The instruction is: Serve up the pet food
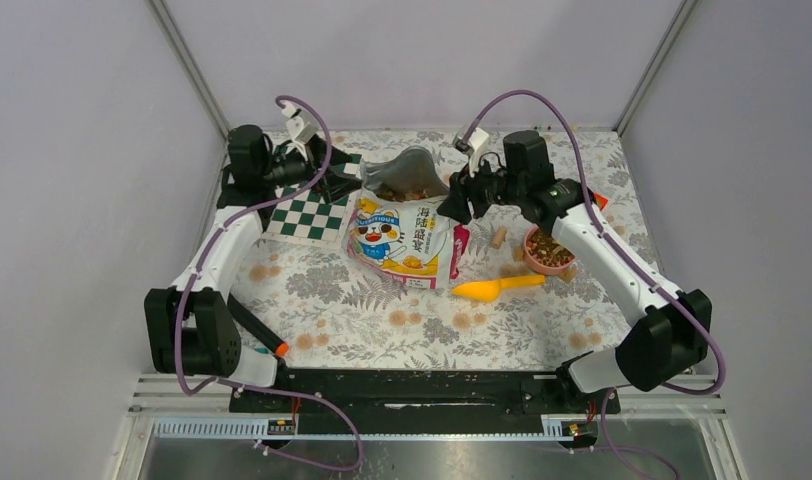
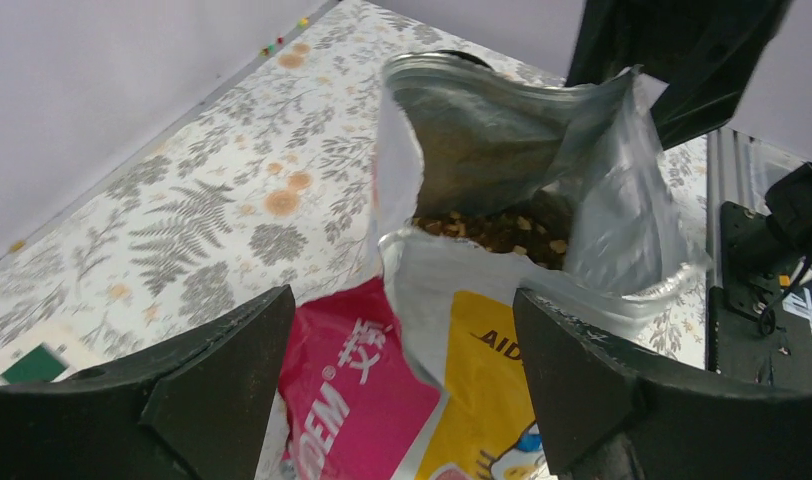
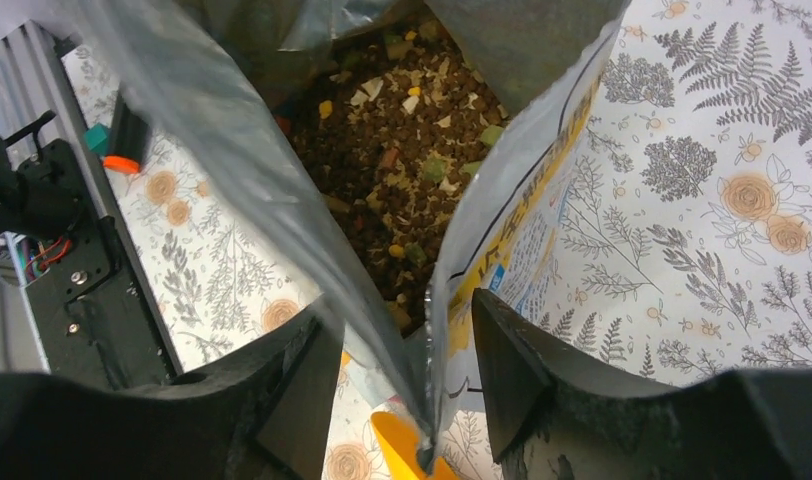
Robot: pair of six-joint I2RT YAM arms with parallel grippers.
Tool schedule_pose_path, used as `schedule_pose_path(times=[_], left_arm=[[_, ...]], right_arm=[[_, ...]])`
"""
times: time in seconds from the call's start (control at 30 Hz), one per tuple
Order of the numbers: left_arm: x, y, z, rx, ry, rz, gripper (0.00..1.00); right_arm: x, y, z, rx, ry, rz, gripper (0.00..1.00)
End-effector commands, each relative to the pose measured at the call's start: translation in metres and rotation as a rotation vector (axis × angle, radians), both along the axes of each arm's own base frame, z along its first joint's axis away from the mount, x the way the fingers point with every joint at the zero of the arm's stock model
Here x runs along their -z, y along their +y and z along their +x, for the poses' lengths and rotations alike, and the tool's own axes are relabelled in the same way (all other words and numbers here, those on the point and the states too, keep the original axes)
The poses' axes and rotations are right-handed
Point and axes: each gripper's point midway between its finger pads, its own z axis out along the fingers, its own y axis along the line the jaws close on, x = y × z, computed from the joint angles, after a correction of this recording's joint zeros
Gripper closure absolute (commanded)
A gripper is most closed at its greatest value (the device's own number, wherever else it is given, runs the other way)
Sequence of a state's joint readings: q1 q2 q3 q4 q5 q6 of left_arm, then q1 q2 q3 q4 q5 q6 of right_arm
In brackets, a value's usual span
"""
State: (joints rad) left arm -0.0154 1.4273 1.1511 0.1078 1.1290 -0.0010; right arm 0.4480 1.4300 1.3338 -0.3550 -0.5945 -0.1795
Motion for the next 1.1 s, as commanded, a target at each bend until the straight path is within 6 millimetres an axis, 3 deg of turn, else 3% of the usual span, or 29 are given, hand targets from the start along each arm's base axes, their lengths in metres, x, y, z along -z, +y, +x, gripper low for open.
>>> schedule_pose_path(times=[0.0,0.37,0.53,0.6,0.67,0.83,0.9,1.0,1.07], left_arm=[[-0.008,-0.026,0.000,0.105,-0.115,-0.001,0.19],[0.005,-0.040,0.011,0.151,-0.130,-0.021,0.20],[0.010,-0.044,0.018,0.160,-0.127,-0.020,0.21],[0.009,-0.047,0.020,0.170,-0.135,-0.021,0.24],[0.008,-0.049,0.022,0.172,-0.145,-0.020,0.33],[0.003,-0.051,0.022,0.172,-0.189,-0.026,0.53],[0.001,-0.052,0.019,0.185,-0.195,-0.028,0.64],[-0.003,-0.051,0.017,0.176,-0.213,-0.027,1.00],[-0.005,-0.047,0.018,0.143,-0.231,-0.016,1.00]], right_arm=[[0.006,-0.002,0.013,0.055,-0.046,0.024,0.43],[0.014,0.001,0.007,0.031,-0.086,0.067,0.48],[-0.003,0.008,0.011,0.014,-0.178,0.148,0.54],[-0.010,0.011,0.011,0.002,-0.202,0.172,0.62],[-0.015,0.012,0.011,-0.006,-0.211,0.184,0.75],[-0.020,0.013,0.006,-0.025,-0.226,0.198,0.98],[-0.019,0.011,0.007,-0.012,-0.236,0.191,1.00],[-0.021,0.005,0.010,0.022,-0.264,0.172,1.00],[-0.027,-0.002,0.014,0.058,-0.294,0.148,1.00]])
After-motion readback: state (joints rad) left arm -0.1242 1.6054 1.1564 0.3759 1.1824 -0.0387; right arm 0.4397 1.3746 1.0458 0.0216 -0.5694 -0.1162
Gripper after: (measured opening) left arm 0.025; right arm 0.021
